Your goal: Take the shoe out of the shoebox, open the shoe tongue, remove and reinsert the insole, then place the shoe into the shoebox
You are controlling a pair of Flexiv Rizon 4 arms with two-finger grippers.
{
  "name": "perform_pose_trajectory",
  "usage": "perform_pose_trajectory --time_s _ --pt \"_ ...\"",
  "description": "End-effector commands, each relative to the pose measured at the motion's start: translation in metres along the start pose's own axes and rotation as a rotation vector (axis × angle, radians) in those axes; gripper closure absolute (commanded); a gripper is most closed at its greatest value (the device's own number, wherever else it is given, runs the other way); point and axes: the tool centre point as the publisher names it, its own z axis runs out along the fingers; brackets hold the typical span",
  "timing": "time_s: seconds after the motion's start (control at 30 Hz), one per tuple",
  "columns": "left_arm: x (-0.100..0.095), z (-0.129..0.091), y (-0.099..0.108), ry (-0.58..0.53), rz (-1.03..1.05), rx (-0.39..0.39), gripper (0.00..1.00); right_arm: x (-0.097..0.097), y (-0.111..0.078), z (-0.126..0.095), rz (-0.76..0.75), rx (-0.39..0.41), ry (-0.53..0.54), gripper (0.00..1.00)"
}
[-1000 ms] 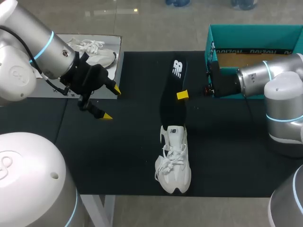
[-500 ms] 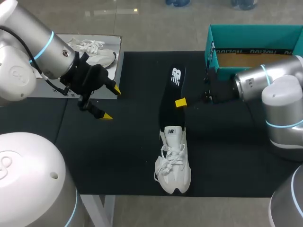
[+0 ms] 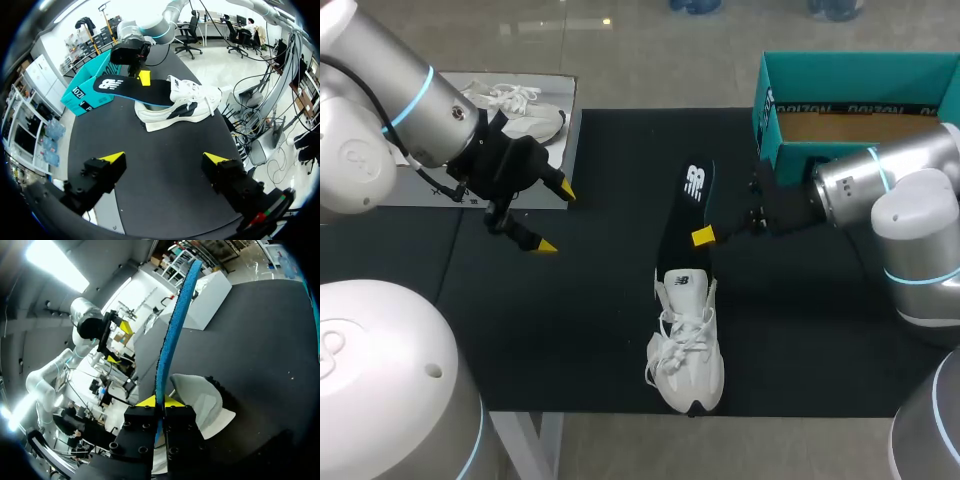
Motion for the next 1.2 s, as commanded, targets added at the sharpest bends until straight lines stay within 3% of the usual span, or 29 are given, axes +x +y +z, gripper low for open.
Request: perform_pose_trajectory --time_s 0.03,0.43,0.67,0.73,0.9,1.03,1.1,1.17,1.2 --pt "0.000 0.000 0.000 0.001 0.000 -0.003 0.00 0.006 -0.013 0.006 0.019 0.006 -0.033 1.00" --pt "0.000 0.000 0.000 0.001 0.000 -0.003 0.00 -0.002 -0.030 0.020 0.093 0.047 -0.080 1.00" --pt "0.000 0.000 0.000 0.001 0.000 -0.003 0.00 -0.005 -0.027 0.020 0.108 0.073 -0.102 1.00" --pt "0.000 0.000 0.000 0.001 0.000 -0.003 0.00 -0.005 -0.023 0.018 0.102 0.073 -0.105 0.90" --pt "0.000 0.000 0.000 0.001 0.000 -0.003 0.00 -0.004 -0.014 0.009 0.077 0.064 -0.121 0.91" --pt "0.000 0.000 0.000 0.001 0.000 -0.003 0.00 -0.002 -0.006 0.004 0.060 0.062 -0.129 0.86" --pt "0.000 0.000 0.000 0.001 0.000 -0.003 0.00 -0.002 -0.004 0.002 0.056 0.062 -0.130 0.79" --pt "0.000 0.000 0.000 0.001 0.000 -0.003 0.00 -0.001 -0.003 0.001 0.053 0.063 -0.131 0.62" --pt "0.000 0.000 0.000 0.001 0.000 -0.003 0.00 -0.001 -0.002 0.001 0.051 0.064 -0.131 0.64"
